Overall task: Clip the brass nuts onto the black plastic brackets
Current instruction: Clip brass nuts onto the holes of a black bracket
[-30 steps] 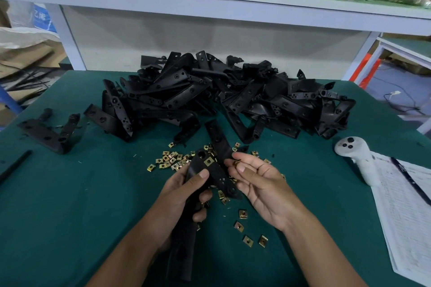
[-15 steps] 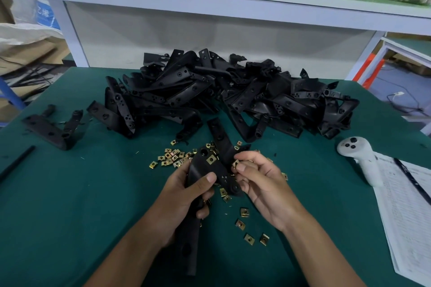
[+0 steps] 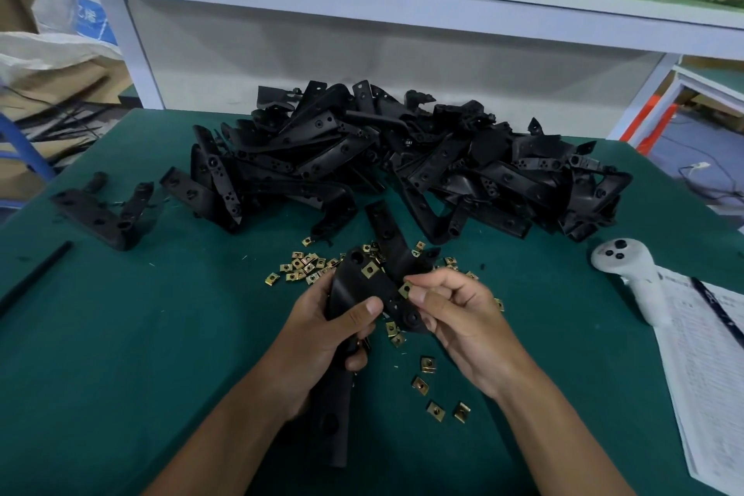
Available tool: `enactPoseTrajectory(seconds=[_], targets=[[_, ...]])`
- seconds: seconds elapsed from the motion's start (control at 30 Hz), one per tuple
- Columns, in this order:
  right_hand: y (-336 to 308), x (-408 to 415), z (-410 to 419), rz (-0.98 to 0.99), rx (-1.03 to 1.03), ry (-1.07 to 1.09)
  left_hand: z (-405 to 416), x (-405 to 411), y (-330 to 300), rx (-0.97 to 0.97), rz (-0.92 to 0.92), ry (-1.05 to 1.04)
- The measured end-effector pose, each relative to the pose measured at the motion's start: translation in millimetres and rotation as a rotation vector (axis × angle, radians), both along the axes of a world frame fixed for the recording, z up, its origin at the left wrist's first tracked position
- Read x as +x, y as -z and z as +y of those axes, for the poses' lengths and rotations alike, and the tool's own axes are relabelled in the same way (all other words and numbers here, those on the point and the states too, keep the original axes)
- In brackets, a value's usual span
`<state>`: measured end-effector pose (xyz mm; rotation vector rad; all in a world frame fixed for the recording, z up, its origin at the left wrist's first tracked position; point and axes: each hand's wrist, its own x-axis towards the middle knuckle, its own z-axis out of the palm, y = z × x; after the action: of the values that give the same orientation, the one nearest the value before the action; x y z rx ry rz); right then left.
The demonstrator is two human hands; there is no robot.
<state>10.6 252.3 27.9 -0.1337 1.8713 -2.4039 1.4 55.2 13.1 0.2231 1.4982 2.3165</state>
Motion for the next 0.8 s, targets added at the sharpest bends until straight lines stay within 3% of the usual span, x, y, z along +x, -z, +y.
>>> enactPoseTrajectory(seconds=[0.8], targets=[[4, 9, -19, 0.099, 0.099, 0.188, 0, 0, 1, 0.080, 0.019, 0.028]])
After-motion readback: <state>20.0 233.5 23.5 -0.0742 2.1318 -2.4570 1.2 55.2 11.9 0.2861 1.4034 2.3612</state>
